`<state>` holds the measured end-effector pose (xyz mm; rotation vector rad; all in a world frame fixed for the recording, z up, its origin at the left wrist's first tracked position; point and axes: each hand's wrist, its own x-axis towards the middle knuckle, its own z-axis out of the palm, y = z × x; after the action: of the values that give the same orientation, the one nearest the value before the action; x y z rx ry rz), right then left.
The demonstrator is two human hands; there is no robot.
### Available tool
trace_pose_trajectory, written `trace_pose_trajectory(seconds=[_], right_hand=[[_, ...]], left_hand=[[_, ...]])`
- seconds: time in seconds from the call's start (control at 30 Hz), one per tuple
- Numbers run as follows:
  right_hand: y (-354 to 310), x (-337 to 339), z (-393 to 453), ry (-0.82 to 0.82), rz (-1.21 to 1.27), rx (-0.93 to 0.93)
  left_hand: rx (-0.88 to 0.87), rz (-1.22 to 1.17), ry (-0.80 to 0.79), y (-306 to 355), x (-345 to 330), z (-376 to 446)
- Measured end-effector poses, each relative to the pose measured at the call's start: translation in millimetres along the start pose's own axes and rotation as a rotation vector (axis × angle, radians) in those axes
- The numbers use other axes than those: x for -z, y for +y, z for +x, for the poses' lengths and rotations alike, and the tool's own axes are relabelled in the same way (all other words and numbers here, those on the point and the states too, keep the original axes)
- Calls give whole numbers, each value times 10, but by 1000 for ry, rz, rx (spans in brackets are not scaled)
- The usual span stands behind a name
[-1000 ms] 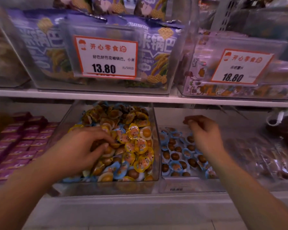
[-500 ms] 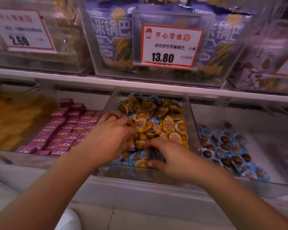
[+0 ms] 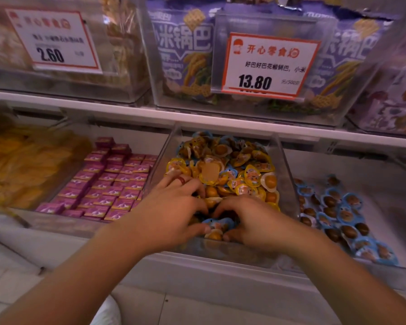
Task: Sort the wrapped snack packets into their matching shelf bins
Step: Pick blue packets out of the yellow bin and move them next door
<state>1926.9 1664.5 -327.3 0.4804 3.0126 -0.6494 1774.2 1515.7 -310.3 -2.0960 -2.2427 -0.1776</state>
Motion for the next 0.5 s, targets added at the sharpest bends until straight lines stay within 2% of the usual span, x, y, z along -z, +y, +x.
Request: trace_pose_trajectory(seconds=[0.1, 0.23, 0.37, 0.43, 0.5], right_hand=[[23, 1, -22, 66, 6, -58], [5, 13, -42, 152, 57, -97], [-48, 122, -69, 307, 461, -171], [-78, 183, -72, 440, 722, -222], [-120, 214, -75, 506, 1056, -301]], left_hand=[[69, 71, -75, 35, -50, 68], [60, -95, -60, -9, -66, 102], [115, -285, 166, -58, -94, 115], [193, -462, 317, -26, -77, 130], [314, -664, 447, 43, -42, 153]])
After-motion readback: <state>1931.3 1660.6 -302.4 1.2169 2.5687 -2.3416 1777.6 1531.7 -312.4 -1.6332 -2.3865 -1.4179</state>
